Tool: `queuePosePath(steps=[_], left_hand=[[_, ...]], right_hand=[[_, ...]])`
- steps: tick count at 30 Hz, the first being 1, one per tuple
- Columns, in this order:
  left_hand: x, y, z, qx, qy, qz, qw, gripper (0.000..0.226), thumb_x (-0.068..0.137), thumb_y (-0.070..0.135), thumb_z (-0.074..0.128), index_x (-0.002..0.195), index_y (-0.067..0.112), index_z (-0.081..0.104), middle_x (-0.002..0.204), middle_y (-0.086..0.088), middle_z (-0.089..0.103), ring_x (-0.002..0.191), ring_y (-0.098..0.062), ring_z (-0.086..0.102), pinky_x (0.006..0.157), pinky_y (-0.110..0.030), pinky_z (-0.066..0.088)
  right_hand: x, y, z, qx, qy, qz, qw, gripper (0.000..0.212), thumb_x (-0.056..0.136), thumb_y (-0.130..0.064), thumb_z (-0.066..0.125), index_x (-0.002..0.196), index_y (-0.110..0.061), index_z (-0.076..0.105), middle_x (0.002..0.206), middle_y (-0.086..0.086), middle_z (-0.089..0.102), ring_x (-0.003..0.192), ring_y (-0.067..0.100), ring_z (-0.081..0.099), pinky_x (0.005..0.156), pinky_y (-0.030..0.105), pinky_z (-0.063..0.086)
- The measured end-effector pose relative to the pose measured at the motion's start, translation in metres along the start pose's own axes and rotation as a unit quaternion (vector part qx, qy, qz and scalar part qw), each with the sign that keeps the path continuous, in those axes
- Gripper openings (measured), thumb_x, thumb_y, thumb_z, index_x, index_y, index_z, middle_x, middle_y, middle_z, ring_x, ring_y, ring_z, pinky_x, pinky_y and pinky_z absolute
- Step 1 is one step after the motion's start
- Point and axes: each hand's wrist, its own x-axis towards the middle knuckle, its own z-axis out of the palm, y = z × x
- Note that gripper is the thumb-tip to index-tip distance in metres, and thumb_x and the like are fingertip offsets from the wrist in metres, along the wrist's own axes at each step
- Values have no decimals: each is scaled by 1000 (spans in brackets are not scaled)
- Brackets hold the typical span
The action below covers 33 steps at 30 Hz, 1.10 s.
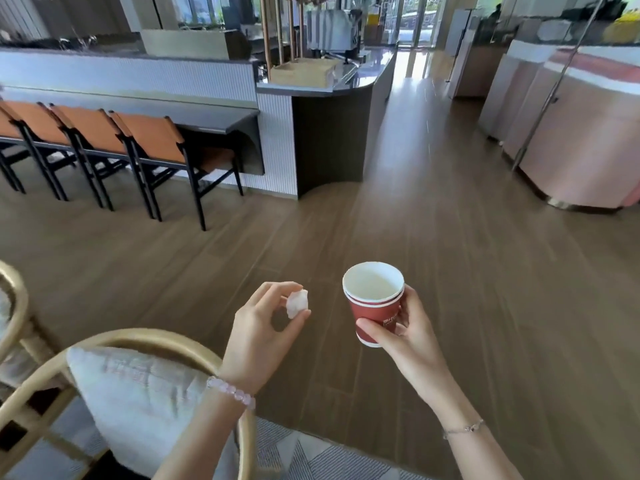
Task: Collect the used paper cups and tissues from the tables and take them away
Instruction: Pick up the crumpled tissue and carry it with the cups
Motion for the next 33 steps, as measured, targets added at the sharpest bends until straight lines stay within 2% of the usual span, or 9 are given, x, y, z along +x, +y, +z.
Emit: queuePosePath(steps=[6, 9, 14, 20, 27, 33], left_hand=[[83, -8, 49, 0, 31, -42, 999, 26, 76, 14, 76, 97, 24, 66, 97, 17, 63, 85, -2, 62, 76, -10, 44], [115, -21, 59, 12, 50, -67, 996, 25, 75, 13, 76, 97, 21, 67, 96, 16, 63, 85, -1, 62, 77, -9, 43], [172, -62, 68, 30, 81, -110, 990, 23, 77, 13, 74, 98, 18, 67, 97, 13, 64, 86, 0, 62, 77, -5, 41], [255, -131, 62, 40, 102, -126, 986, 24, 78, 14, 74, 99, 21, 66, 98, 14, 63, 86, 0, 61, 77, -5, 40], [367, -223, 9, 64, 152, -149, 975, 24, 79, 17, 73, 101, 24, 65, 100, 16, 62, 87, -1, 61, 80, -8, 42], [415, -291, -42, 103, 201, -199, 954, 24, 80, 20, 72, 101, 25, 64, 99, 18, 61, 89, -3, 60, 79, -10, 43]], right_hand=[[118, 0, -33, -3, -55, 18, 998, 63, 73, -2, 78, 126, -19, 48, 117, 4, 61, 96, 10, 66, 71, 30, 58], [168, 5, -31, -3, -74, 23, 997, 63, 73, -1, 77, 126, -19, 48, 116, 2, 62, 95, 8, 66, 71, 30, 58], [247, 18, -9, -4, -127, 33, 991, 63, 74, 1, 76, 127, -17, 47, 111, -3, 63, 91, 1, 66, 67, 19, 55], [356, 36, 45, 1, -158, 34, 987, 62, 73, 0, 77, 125, -19, 49, 113, 0, 62, 95, 9, 66, 73, 33, 59], [499, 27, 153, 6, -222, 5, 975, 59, 75, 3, 74, 125, -14, 48, 110, 0, 62, 89, -2, 65, 66, 14, 53], [582, 34, 255, 4, -296, 1, 955, 58, 74, 4, 74, 122, -16, 48, 108, -2, 61, 86, -7, 63, 64, 9, 51]])
